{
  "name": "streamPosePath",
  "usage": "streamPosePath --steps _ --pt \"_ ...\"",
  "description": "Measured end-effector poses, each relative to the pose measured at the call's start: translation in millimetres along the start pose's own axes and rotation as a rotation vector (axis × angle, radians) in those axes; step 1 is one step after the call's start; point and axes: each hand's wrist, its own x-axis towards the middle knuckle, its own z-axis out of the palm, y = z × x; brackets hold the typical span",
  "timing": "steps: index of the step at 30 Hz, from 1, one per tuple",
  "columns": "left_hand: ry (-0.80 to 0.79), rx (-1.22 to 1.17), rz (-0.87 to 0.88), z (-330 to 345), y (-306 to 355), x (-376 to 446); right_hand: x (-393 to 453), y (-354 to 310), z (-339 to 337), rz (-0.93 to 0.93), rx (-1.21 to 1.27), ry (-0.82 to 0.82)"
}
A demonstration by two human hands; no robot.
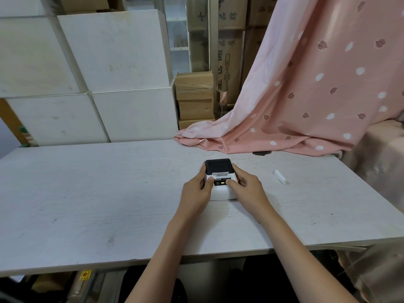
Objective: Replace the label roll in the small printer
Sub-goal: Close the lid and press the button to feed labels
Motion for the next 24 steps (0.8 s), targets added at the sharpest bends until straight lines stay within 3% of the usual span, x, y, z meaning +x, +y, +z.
streamPosePath --steps 24 --pt "-0.021 -0.02 0.006 -0.9 1.5 -1.7 2.9 6.0 -0.4 0.002 0.028 -0.035"
